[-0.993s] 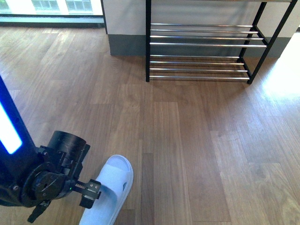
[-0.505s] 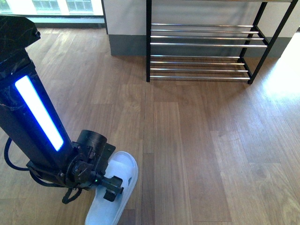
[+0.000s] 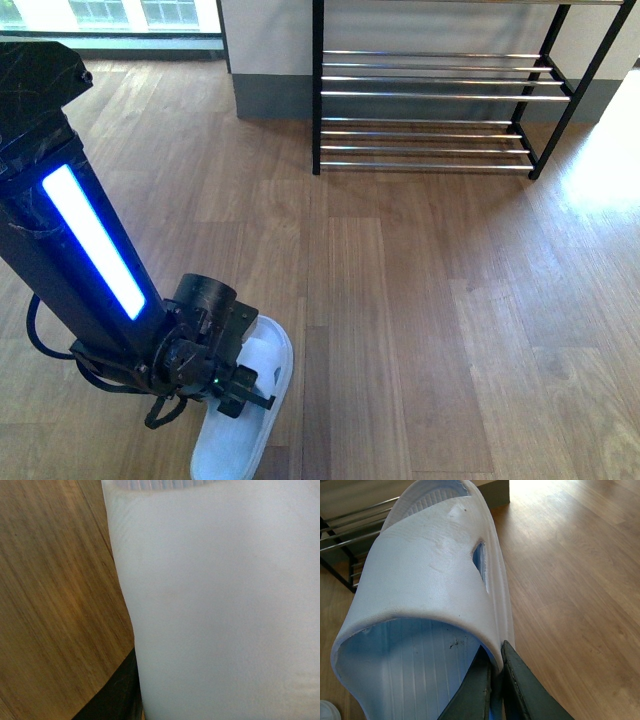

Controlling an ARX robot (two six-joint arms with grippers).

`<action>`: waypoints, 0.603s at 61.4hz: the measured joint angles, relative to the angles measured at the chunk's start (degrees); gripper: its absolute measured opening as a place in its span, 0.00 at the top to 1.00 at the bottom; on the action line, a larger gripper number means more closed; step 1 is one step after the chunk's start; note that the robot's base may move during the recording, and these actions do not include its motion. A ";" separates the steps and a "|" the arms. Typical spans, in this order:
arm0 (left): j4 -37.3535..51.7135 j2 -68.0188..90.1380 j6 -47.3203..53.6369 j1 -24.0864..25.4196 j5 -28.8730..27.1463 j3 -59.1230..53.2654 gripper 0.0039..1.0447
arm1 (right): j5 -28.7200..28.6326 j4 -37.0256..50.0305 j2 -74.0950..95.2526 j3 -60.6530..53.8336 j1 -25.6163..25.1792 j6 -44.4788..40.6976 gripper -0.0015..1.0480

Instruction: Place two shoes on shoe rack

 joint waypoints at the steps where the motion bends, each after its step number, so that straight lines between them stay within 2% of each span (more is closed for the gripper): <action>1: 0.24 -0.02 -0.09 0.04 -0.04 0.00 0.74 | 0.00 0.00 0.00 0.00 0.00 0.02 0.98; 10: 5.40 -2.64 -2.64 0.92 -4.44 -3.34 0.85 | 0.00 0.00 0.00 0.00 0.00 0.02 0.98; 17: 9.40 -9.01 -4.50 1.84 -7.69 -10.88 0.98 | 0.00 0.00 0.00 0.00 0.00 0.02 0.98; 32: 18.80 -27.58 -7.10 1.77 -10.10 -30.47 0.98 | 0.00 0.00 0.00 0.00 0.00 0.02 0.98; 37: 19.96 -37.44 -7.32 1.60 -13.11 -39.43 0.98 | 0.00 0.00 0.00 0.00 0.00 0.02 0.98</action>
